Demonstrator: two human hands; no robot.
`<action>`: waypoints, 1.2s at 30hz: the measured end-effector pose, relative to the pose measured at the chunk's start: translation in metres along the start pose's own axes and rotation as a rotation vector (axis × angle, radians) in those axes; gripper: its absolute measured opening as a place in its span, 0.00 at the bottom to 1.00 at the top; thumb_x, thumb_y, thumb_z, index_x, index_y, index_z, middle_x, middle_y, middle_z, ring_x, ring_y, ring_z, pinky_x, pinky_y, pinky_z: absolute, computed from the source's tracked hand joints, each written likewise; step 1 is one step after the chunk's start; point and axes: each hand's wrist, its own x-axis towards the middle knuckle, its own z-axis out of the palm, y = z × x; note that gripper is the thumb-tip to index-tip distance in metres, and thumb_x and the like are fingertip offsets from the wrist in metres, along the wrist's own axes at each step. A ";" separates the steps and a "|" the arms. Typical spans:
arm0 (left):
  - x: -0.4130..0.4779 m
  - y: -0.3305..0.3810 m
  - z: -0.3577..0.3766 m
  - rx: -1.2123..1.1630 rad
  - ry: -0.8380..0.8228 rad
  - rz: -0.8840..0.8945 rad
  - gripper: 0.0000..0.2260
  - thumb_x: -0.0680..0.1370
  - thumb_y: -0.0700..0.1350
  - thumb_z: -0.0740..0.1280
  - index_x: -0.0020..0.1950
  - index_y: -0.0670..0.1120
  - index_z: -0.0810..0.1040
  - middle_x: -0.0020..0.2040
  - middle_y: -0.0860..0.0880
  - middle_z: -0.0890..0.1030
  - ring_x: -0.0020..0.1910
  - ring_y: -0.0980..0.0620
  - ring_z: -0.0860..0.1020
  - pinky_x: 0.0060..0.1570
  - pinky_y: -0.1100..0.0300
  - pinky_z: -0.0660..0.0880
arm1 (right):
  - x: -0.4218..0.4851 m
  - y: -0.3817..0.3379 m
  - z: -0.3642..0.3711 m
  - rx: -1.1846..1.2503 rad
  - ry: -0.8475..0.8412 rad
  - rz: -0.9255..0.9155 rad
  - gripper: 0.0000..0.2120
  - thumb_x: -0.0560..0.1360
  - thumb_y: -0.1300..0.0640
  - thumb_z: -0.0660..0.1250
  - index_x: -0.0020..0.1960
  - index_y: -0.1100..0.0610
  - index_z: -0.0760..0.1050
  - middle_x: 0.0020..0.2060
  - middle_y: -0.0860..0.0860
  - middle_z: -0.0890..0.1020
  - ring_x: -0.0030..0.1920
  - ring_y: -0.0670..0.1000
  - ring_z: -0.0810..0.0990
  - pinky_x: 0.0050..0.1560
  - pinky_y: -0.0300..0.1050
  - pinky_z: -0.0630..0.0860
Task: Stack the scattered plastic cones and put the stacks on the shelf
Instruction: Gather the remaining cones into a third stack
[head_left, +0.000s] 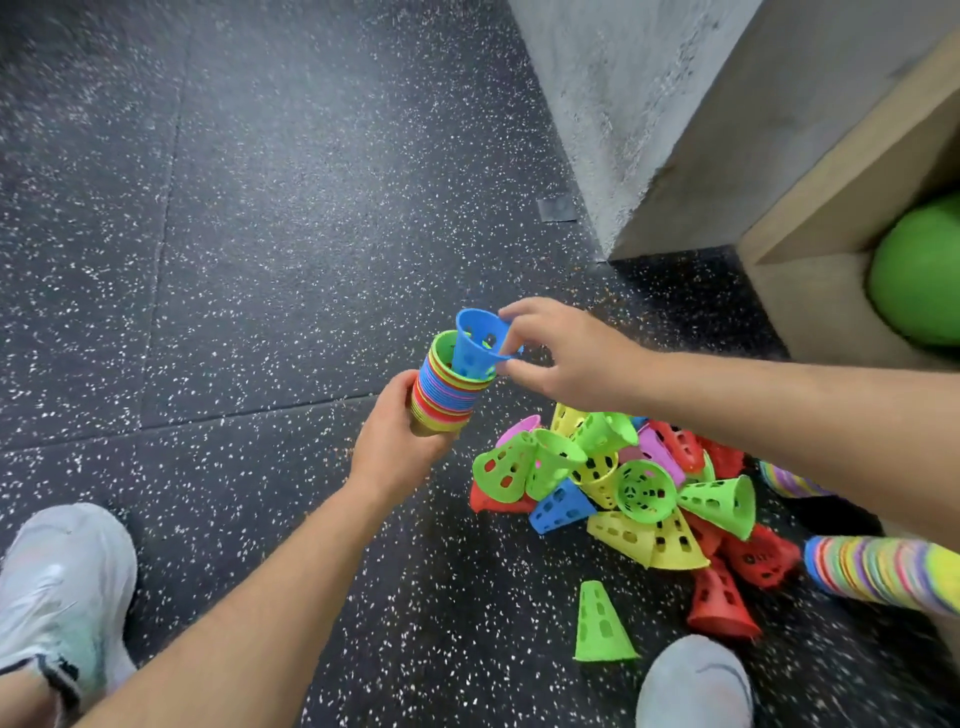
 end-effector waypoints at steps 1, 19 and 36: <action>-0.002 0.004 0.002 -0.011 0.000 0.019 0.29 0.69 0.50 0.81 0.64 0.65 0.71 0.54 0.67 0.80 0.54 0.71 0.78 0.57 0.55 0.78 | -0.007 0.000 0.000 0.000 -0.012 0.007 0.08 0.77 0.50 0.71 0.52 0.53 0.80 0.66 0.50 0.75 0.66 0.47 0.73 0.66 0.36 0.64; -0.075 0.008 -0.018 0.110 -0.067 0.089 0.28 0.67 0.62 0.76 0.63 0.62 0.70 0.55 0.65 0.80 0.53 0.61 0.81 0.55 0.50 0.81 | -0.084 -0.017 0.022 -0.103 0.013 0.040 0.31 0.75 0.39 0.66 0.73 0.50 0.64 0.69 0.47 0.71 0.69 0.48 0.70 0.71 0.55 0.67; -0.096 -0.030 -0.011 0.229 -0.175 -0.065 0.32 0.63 0.58 0.72 0.66 0.60 0.68 0.58 0.61 0.78 0.55 0.54 0.81 0.58 0.47 0.79 | -0.050 0.019 0.141 -0.813 -0.239 -0.318 0.17 0.76 0.55 0.63 0.63 0.56 0.74 0.58 0.55 0.75 0.61 0.61 0.72 0.71 0.58 0.62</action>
